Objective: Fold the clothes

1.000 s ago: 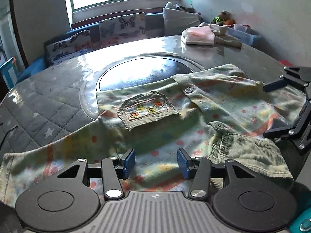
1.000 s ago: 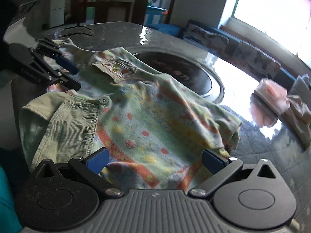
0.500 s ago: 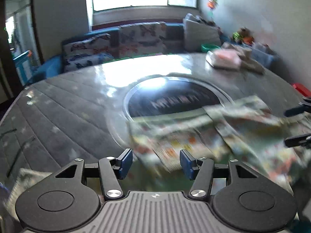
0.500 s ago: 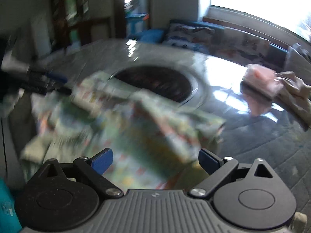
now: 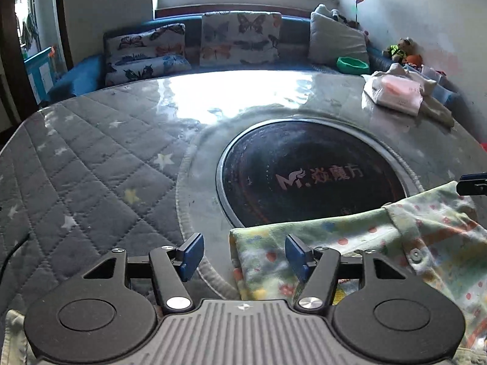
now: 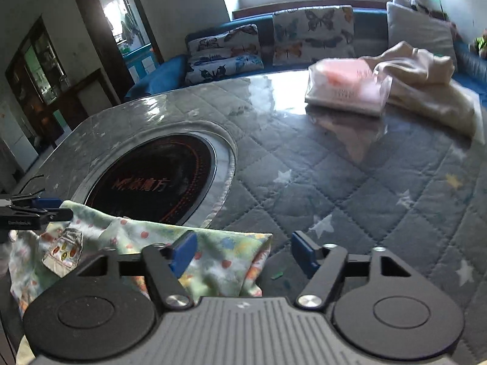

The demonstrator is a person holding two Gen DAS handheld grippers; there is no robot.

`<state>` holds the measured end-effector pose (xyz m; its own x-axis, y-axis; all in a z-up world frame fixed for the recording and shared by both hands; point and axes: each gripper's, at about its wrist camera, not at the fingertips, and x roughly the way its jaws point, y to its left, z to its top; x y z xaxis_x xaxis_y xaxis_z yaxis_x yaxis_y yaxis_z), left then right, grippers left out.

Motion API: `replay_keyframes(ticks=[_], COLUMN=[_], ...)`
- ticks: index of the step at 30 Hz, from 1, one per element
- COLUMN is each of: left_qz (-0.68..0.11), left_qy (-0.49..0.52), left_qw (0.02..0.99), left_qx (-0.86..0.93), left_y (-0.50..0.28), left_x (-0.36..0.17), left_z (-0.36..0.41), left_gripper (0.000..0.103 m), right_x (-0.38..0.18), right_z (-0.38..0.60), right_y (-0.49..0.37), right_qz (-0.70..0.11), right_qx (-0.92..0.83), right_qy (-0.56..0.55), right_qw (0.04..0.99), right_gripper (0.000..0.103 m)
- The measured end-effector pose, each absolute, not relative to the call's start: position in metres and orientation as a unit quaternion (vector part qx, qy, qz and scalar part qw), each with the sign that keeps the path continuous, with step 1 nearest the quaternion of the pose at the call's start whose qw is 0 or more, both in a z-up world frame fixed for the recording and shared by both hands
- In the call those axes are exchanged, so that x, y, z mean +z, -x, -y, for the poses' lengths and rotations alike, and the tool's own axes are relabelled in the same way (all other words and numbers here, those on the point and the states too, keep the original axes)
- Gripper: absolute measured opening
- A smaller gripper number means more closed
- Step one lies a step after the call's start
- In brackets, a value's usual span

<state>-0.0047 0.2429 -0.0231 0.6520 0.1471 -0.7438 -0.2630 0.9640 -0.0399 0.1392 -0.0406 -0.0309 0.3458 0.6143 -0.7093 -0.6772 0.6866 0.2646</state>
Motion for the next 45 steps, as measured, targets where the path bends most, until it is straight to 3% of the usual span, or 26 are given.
replay_keyframes(ticks=[3,7,8,9,13,25,30,37,40,42,43,45], left_qz=[-0.406,-0.404,-0.402,-0.4,-0.372,-0.268,-0.295,-0.366,-0.353,-0.334,-0.324,-0.31], left_qy=[0.083,0.085,0.085,0.087,0.091,0.063,-0.003,-0.071,-0.043,-0.026,-0.015,0.02], left_qw=[0.905,0.907,0.908,0.909,0.922,0.96,0.952,0.921,0.926,0.936,0.941,0.949], left_qx=[0.097,0.085,0.082,0.077,0.059,-0.042,-0.08,-0.114,-0.126,-0.112,-0.097,-0.059], left_y=[0.0,-0.003,-0.003,-0.003,0.006,0.103,0.145,0.157,0.16,0.165,0.164,0.156], left_x=[-0.027,-0.028,-0.027,-0.026,-0.014,0.033,0.021,-0.016,-0.004,0.006,0.01,0.019], left_z=[-0.244,-0.244,-0.243,-0.243,-0.239,-0.209,-0.176,-0.155,-0.168,-0.176,-0.182,-0.193], left_gripper=[0.056,0.031,0.022,0.019,0.014,0.013,0.013,0.016,0.019,0.029,0.041,0.048], right_x=[-0.036,-0.039,-0.039,-0.038,-0.033,0.024,0.012,-0.012,-0.002,0.005,0.007,0.007], right_z=[0.036,0.032,0.032,0.033,0.037,0.079,0.092,0.096,0.105,0.112,0.113,0.113], right_y=[-0.142,-0.141,-0.142,-0.143,-0.141,-0.05,-0.008,0.016,0.008,-0.004,-0.011,-0.024], right_qz=[-0.423,-0.425,-0.425,-0.426,-0.418,-0.302,-0.31,-0.351,-0.349,-0.347,-0.347,-0.351], right_qx=[0.397,0.397,0.398,0.398,0.406,0.512,0.536,0.547,0.538,0.523,0.514,0.501], right_qy=[0.035,0.035,0.03,0.026,0.011,0.067,0.137,0.188,0.159,0.126,0.111,0.085], right_qw=[0.814,0.813,0.812,0.812,0.812,0.801,0.773,0.736,0.75,0.768,0.776,0.787], right_gripper=[0.054,0.042,0.032,0.021,0.014,0.011,0.007,0.007,0.014,0.032,0.036,0.039])
